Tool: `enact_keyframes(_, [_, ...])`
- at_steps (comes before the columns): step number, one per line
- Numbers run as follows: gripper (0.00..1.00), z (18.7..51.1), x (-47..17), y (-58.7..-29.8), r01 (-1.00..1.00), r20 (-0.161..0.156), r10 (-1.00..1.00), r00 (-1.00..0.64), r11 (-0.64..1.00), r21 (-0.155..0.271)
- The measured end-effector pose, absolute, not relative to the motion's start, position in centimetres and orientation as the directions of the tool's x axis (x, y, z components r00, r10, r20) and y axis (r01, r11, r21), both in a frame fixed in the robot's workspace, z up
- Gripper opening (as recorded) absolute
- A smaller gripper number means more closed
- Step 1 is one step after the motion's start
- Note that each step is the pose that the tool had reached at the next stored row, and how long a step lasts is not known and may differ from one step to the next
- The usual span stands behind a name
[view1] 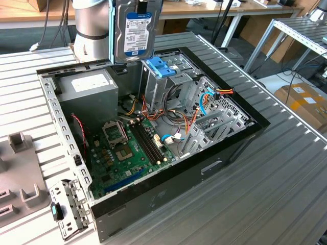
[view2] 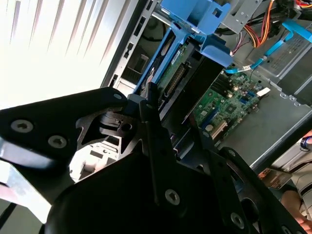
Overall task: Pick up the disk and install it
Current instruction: 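Pick up the disk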
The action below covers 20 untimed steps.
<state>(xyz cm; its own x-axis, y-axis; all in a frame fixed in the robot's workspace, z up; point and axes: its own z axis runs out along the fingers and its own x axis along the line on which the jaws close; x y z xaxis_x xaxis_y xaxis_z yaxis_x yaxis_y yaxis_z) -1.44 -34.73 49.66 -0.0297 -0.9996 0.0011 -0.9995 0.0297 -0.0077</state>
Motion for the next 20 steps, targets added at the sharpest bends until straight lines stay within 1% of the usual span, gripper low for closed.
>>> enact_keyframes(20, [0.35, 49.6, 7.3, -34.7, -1.0, 0.001, -1.0, -0.03, 0.03, -0.008])
